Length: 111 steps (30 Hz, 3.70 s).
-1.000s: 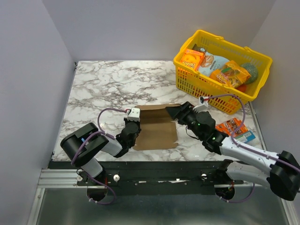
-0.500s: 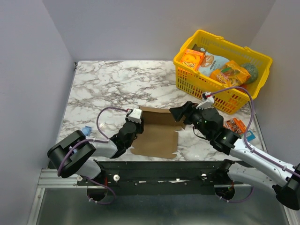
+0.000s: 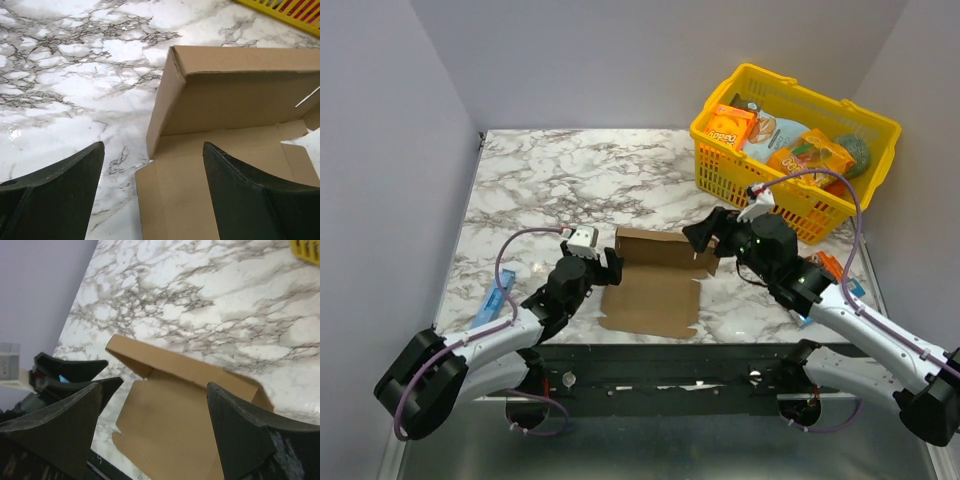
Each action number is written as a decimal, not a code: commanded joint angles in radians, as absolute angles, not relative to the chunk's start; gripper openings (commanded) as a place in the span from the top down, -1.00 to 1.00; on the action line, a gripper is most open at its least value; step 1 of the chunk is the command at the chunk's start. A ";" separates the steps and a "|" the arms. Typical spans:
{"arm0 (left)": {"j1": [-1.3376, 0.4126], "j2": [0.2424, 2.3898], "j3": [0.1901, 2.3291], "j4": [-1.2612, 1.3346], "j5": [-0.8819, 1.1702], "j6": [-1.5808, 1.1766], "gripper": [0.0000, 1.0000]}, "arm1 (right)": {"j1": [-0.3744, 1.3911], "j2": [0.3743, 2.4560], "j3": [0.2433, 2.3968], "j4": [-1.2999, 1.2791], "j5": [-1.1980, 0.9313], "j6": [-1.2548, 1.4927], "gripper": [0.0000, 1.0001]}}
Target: Fold the paper box
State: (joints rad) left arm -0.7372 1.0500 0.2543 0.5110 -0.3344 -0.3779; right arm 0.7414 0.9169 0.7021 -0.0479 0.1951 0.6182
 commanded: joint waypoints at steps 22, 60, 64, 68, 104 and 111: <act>-0.584 1.253 0.400 0.568 -0.017 -0.247 -0.39 | 0.597 1.181 0.868 -0.239 -0.052 0.604 -0.70; -0.727 1.384 0.428 0.647 -0.178 -0.144 0.33 | 0.566 1.134 0.611 0.098 -0.006 0.897 -0.22; -0.735 1.373 0.417 0.653 -0.181 -0.146 0.34 | 0.565 1.144 0.595 0.158 -0.006 0.910 -0.15; -0.738 1.376 0.417 0.655 -0.212 -0.155 0.38 | 0.566 1.155 0.580 0.187 -0.006 0.908 -0.12; -0.752 1.436 0.463 0.615 -0.442 -0.241 0.77 | 0.620 1.239 0.423 0.106 0.163 0.802 -0.38; -0.752 1.434 0.460 0.620 -0.445 -0.242 0.77 | 0.620 1.330 0.449 0.127 0.175 0.827 -0.34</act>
